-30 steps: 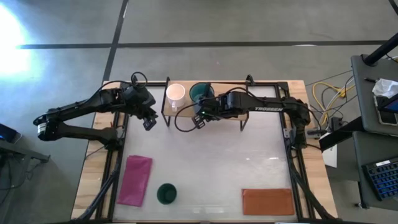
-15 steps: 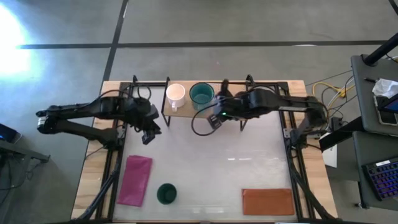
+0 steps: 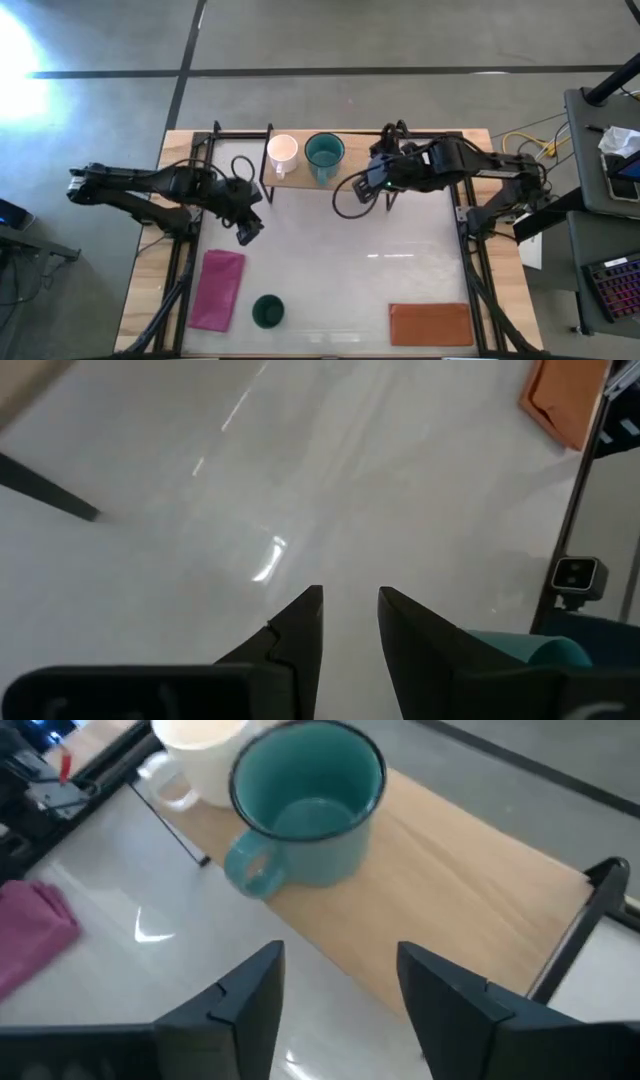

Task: Stack small to large cups/mugs on shelf
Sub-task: Put the green cup on the shelf

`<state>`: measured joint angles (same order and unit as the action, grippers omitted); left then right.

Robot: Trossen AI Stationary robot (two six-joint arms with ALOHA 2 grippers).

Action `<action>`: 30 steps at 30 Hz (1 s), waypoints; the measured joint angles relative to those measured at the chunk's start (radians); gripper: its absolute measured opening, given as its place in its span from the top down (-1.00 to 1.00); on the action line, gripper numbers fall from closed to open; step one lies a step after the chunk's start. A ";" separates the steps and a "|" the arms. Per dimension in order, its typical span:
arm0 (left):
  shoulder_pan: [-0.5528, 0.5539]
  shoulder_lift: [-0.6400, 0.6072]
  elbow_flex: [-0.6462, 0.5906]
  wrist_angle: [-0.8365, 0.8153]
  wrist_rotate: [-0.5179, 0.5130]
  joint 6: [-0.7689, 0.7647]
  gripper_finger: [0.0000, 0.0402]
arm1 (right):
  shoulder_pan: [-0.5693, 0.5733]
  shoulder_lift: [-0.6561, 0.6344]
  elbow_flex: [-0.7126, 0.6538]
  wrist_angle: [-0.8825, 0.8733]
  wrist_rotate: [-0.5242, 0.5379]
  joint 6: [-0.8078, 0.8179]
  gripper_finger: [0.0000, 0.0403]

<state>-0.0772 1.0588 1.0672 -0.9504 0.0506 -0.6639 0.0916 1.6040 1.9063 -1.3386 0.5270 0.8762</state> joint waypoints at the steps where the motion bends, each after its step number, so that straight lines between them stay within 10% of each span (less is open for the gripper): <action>1: -0.028 0.010 0.009 0.003 -0.017 -0.030 0.58 | 0.008 -0.004 -0.009 -0.013 -0.003 0.014 0.06; 10: -0.278 0.165 0.170 0.001 -0.247 -0.248 0.58 | 0.121 -0.031 -0.056 -0.116 -0.010 0.016 0.05; 30: -0.508 0.425 0.354 -0.111 -0.041 -0.269 0.58 | 0.478 -0.086 -0.184 -0.189 -0.002 0.363 0.05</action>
<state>-0.5853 1.4833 1.4209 -1.0610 0.0100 -0.9330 0.5693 1.5177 1.7228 -1.5281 0.5255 1.2394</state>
